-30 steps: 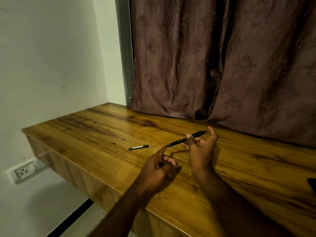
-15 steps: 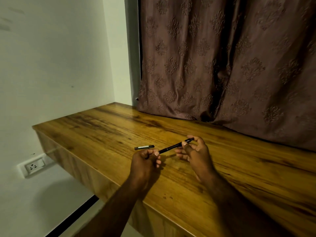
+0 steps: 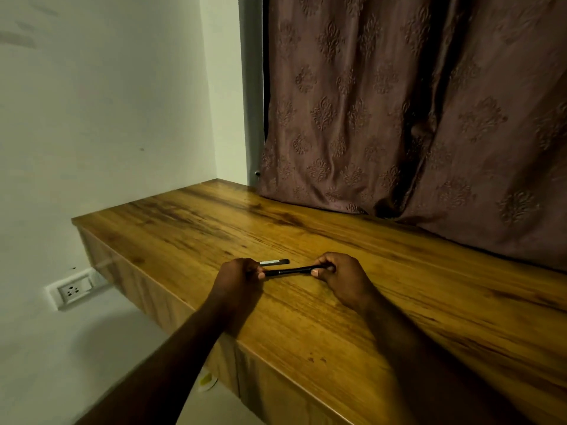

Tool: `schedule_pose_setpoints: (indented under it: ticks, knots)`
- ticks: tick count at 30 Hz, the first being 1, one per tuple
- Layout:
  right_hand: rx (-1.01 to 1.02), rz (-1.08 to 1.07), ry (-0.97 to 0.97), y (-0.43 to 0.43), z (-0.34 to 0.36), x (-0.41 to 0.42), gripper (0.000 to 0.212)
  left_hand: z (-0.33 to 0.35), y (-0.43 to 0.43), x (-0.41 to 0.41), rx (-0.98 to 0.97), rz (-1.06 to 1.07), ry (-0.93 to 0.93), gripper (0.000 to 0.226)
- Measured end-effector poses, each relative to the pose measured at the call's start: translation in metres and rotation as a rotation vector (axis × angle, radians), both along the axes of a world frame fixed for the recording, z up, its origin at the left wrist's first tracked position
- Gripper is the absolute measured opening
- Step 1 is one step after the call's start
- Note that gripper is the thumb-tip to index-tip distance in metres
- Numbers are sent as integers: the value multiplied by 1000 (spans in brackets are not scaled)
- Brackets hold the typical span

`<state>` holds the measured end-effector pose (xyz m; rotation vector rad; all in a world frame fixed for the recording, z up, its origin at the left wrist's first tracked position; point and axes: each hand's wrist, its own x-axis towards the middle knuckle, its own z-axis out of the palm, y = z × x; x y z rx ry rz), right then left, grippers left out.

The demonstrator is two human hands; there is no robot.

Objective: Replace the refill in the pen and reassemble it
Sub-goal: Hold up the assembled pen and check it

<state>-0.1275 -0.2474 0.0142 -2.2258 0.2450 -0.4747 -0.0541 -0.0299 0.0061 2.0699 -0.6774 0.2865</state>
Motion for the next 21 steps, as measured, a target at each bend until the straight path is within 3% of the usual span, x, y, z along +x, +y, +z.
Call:
schedule_pose_setpoints:
  ticks: [11,21]
  knots:
    - [-282,-26,34,3,-3,17,12,0,-2,5,112,215,-35,10]
    - [-293,-41,44,6,-4,30,9,5,-3,10,219,300,33,10]
